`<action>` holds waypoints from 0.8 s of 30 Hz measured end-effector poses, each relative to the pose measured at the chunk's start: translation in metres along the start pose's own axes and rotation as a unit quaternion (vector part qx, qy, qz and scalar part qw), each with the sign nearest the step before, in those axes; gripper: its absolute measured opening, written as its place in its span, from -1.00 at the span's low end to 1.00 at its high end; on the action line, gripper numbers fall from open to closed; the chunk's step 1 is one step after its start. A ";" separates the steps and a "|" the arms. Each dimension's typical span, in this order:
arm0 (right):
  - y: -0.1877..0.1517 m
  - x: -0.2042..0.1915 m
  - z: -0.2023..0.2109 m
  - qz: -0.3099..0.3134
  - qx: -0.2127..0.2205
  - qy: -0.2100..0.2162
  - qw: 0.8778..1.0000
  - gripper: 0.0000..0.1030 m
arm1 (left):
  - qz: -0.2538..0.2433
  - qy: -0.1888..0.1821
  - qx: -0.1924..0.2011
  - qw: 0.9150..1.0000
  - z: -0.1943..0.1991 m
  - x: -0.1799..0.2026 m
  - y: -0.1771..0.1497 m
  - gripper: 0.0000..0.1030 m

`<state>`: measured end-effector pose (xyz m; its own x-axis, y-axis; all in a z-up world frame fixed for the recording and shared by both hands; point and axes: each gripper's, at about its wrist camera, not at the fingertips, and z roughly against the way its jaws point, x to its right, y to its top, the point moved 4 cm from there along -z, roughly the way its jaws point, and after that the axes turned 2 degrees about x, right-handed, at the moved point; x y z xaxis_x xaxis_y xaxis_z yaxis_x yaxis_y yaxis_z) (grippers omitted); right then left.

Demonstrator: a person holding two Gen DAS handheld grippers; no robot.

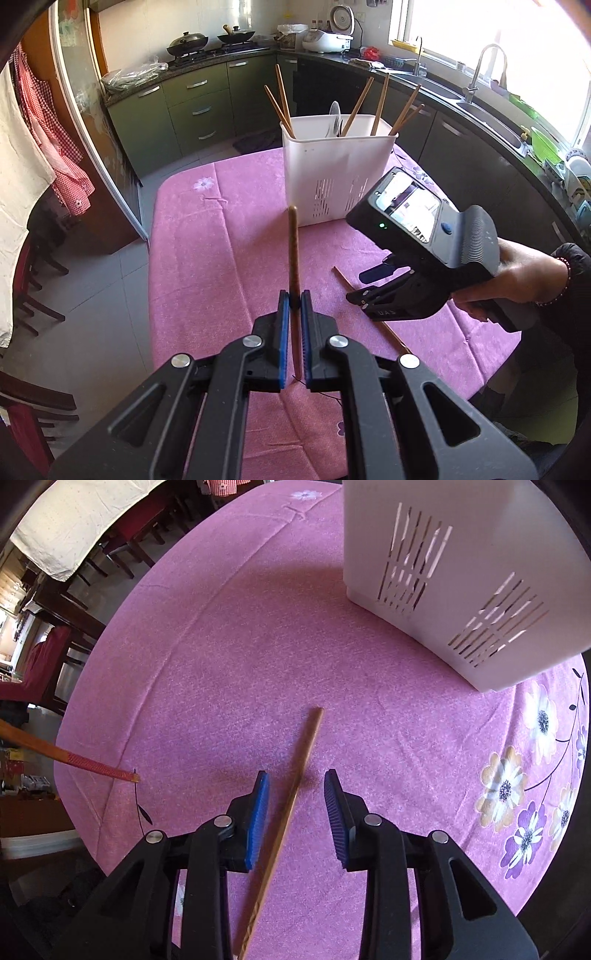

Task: Organize utensils
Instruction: 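Grasp the last wooden chopstick on the table with the right gripper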

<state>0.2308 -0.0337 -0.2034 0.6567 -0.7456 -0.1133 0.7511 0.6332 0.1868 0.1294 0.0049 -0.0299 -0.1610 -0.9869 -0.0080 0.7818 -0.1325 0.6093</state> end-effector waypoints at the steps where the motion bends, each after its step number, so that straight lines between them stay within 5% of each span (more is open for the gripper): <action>1: 0.000 0.000 -0.002 0.002 -0.006 -0.008 1.000 -0.39 | -0.001 -0.001 0.001 1.000 0.000 0.000 -0.001 -0.88; 7: 0.005 -0.019 -0.010 0.019 -0.020 -0.048 0.998 -0.46 | -0.005 -0.004 0.006 1.000 0.001 -0.002 -0.002 -0.88; 15: 0.007 -0.041 -0.015 0.020 -0.031 -0.051 0.998 -0.70 | -0.005 -0.002 0.007 1.000 0.003 -0.004 -0.004 -0.88; 24: -0.007 -0.038 -0.018 0.007 -0.060 -0.050 0.997 -0.72 | -0.011 -0.002 0.007 1.000 0.004 -0.002 -0.005 -0.88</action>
<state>0.2016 -0.0059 -0.2177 0.6619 -0.7495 -0.0134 0.7484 0.6597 0.0693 0.1228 0.0080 -0.0297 -0.1818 -0.9832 -0.0182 0.7699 -0.1538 0.6194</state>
